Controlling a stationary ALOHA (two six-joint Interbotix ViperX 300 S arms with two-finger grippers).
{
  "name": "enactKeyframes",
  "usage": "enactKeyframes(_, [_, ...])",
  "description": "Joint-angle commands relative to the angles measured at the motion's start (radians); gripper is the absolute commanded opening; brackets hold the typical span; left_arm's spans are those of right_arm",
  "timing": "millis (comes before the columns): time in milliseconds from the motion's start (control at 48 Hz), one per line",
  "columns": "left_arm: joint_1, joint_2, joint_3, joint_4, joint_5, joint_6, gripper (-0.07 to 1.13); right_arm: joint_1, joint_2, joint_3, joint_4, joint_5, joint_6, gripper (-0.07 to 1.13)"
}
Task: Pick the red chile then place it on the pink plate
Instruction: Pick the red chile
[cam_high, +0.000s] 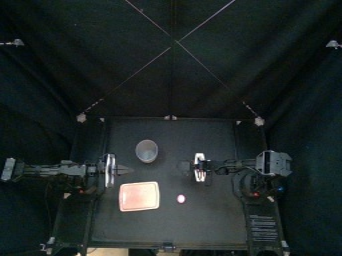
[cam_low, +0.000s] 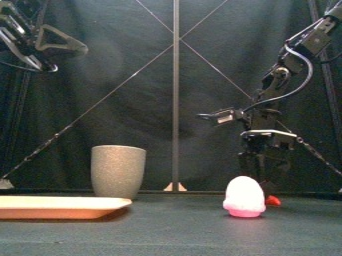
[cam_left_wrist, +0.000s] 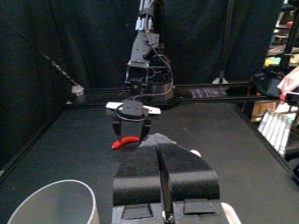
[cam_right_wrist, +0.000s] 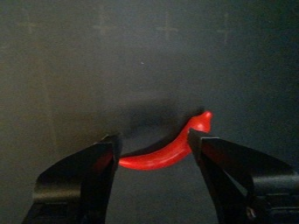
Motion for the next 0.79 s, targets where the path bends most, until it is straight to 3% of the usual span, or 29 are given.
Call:
enactKeyframes(21, [0.006,0.003,-0.012,0.003,-0.003,0.002,-0.03,-0.02,-0.044,-0.02,-0.003,0.0,0.005,0.94])
enactKeyframes(292, [0.009,0.003,-0.012,0.003,0.009,0.002,-0.03,-0.081,-0.072,-0.009,0.006,0.032,0.008,0.94])
enactKeyframes(604, [0.011,0.005,-0.011,0.003,0.009,0.0,-0.03,-0.094,0.002,-0.018,0.02,0.031,0.003,0.93])
enactKeyframes(792, [0.011,0.003,-0.012,0.003,0.009,0.0,-0.03,-0.097,0.028,-0.028,0.046,0.031,-0.002,0.76])
